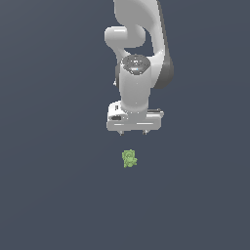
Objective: Pick up the object and move it to a goal position.
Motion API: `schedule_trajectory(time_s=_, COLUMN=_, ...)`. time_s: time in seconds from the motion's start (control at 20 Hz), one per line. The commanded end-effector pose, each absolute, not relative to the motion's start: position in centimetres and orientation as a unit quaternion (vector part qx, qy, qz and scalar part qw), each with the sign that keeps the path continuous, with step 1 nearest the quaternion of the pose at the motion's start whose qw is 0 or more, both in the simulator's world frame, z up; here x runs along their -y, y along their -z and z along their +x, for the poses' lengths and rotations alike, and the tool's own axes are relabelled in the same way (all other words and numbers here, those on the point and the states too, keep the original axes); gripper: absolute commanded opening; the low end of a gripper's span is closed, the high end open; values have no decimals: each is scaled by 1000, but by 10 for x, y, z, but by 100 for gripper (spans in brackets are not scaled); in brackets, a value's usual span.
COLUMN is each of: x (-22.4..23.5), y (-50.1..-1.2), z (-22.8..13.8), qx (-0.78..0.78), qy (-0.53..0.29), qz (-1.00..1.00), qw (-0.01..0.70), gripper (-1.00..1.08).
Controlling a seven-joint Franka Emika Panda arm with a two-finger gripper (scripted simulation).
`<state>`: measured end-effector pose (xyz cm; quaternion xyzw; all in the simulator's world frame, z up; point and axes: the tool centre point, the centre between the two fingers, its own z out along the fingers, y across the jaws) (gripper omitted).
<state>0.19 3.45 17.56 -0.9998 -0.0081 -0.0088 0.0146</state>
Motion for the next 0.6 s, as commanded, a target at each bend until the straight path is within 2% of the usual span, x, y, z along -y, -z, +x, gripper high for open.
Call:
schedule_trajectory(time_s=0.0, x=-35, y=-176, z=2, qx=8, qy=9, qz=-1000, qw=15, gripper=100)
schedule_trajectory(time_s=0.55, x=-20, y=-167, z=-8, qx=15, qy=-11, qz=-1000, qw=2, gripper=100)
